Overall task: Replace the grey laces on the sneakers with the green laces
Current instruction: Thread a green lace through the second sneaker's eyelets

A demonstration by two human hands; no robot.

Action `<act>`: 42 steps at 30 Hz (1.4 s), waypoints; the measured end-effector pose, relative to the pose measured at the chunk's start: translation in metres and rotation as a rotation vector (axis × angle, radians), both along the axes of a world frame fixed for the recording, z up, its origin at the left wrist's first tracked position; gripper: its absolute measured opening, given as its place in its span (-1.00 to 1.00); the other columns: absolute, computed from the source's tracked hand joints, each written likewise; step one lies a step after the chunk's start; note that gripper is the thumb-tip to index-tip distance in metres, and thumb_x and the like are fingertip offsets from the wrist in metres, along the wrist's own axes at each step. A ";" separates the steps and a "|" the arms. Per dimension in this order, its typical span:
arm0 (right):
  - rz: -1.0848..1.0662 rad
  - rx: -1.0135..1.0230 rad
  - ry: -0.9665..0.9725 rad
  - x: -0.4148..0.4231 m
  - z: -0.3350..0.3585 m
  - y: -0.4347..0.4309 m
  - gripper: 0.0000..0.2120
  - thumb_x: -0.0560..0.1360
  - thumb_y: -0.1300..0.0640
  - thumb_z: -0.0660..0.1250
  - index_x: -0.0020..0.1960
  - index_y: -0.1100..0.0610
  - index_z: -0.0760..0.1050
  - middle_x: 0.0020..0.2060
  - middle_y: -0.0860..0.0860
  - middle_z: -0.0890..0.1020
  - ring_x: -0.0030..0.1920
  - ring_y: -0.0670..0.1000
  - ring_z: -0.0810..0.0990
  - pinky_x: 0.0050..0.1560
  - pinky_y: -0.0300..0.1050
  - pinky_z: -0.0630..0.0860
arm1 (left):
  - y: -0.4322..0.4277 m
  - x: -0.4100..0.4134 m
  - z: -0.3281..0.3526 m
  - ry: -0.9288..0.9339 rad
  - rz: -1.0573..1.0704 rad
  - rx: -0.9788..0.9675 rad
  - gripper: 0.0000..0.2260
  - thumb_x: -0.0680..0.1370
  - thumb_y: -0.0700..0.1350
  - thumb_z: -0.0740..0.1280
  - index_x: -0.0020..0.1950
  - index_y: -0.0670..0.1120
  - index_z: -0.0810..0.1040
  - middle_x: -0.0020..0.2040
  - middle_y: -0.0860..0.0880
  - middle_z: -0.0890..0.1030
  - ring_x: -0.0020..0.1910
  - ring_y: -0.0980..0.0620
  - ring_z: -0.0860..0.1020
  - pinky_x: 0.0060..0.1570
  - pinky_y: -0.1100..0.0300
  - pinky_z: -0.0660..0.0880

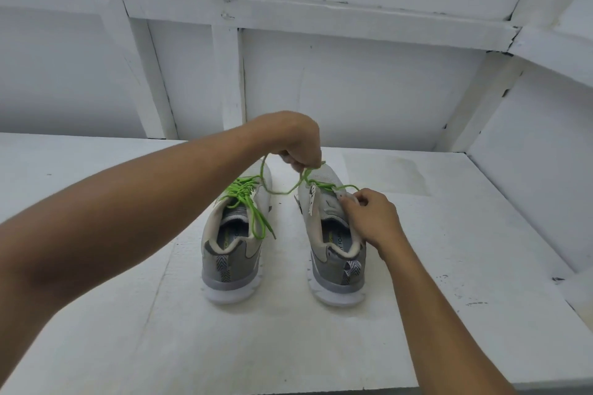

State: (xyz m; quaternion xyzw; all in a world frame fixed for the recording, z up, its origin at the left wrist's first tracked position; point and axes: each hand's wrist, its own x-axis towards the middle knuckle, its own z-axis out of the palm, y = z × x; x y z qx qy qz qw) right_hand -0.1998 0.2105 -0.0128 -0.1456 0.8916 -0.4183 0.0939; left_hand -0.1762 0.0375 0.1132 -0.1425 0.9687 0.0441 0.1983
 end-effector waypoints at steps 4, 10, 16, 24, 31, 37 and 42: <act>0.093 0.145 -0.073 -0.017 0.018 -0.009 -0.78 0.46 0.08 0.33 -0.13 0.25 0.57 -0.24 0.06 0.60 -0.20 0.06 0.53 -0.22 -0.11 0.40 | -0.002 0.007 0.007 -0.335 -0.015 -0.145 -0.76 0.54 -0.10 0.23 -0.30 -0.07 0.57 -0.51 0.04 0.37 -0.57 0.05 0.23 -0.45 0.27 0.19; 0.142 0.314 -0.158 -0.037 0.036 -0.027 -0.76 0.47 0.09 0.31 -0.28 0.17 0.35 -0.36 0.07 0.42 -0.34 0.07 0.38 -0.31 -0.13 0.34 | 0.001 -0.007 0.011 0.051 -0.048 -0.048 -0.72 0.57 -0.30 0.12 -0.34 -0.20 0.41 -0.31 -0.03 0.59 -0.44 0.02 0.40 -0.39 0.18 0.33; 0.000 0.060 -0.406 -0.042 0.025 -0.017 -0.87 0.48 0.17 0.30 -0.20 0.15 0.37 -0.33 0.07 0.44 -0.37 0.02 0.39 -0.36 -0.16 0.27 | 0.010 -0.017 -0.024 0.073 -0.105 0.128 -0.80 0.56 -0.20 0.33 0.16 -0.20 0.61 0.06 -0.01 0.68 -0.13 -0.01 0.60 -0.26 0.25 0.49; -0.148 -0.265 -0.666 -0.044 0.002 -0.009 -0.99 0.49 0.24 0.32 -0.10 0.19 0.50 -0.27 0.11 0.52 -0.24 0.07 0.46 -0.10 -0.02 0.40 | 0.018 -0.017 -0.081 0.322 0.055 0.258 -0.82 0.48 -0.24 0.23 -0.06 -0.17 0.63 -0.01 -0.15 0.66 -0.13 -0.06 0.48 -0.11 0.09 0.50; -0.153 -0.337 -0.744 -0.050 -0.005 -0.007 -0.92 0.51 0.28 0.32 -0.01 0.23 0.52 -0.16 0.15 0.56 -0.19 0.09 0.52 0.01 0.00 0.48 | 0.020 -0.023 -0.095 0.317 0.151 0.363 -0.77 0.47 -0.18 0.30 0.06 -0.21 0.63 -0.01 -0.15 0.64 -0.05 -0.08 0.57 -0.11 0.11 0.54; -0.151 -0.350 -0.768 -0.051 -0.006 -0.007 -0.94 0.53 0.29 0.29 -0.01 0.22 0.51 -0.20 0.13 0.57 -0.21 0.06 0.53 0.03 -0.01 0.48 | 0.026 -0.027 -0.100 0.297 0.164 0.340 -0.83 0.47 -0.13 0.33 -0.02 -0.19 0.59 -0.07 -0.13 0.58 -0.09 -0.07 0.52 -0.22 0.15 0.45; -0.140 -0.339 -0.772 -0.051 -0.007 -0.006 -0.94 0.52 0.28 0.30 -0.02 0.20 0.52 -0.22 0.12 0.57 -0.23 0.05 0.51 -0.02 -0.04 0.46 | 0.028 -0.027 -0.098 0.304 0.185 0.332 -0.85 0.47 -0.12 0.34 -0.25 -0.12 0.43 0.00 -0.21 0.60 -0.17 -0.06 0.45 -0.32 0.17 0.36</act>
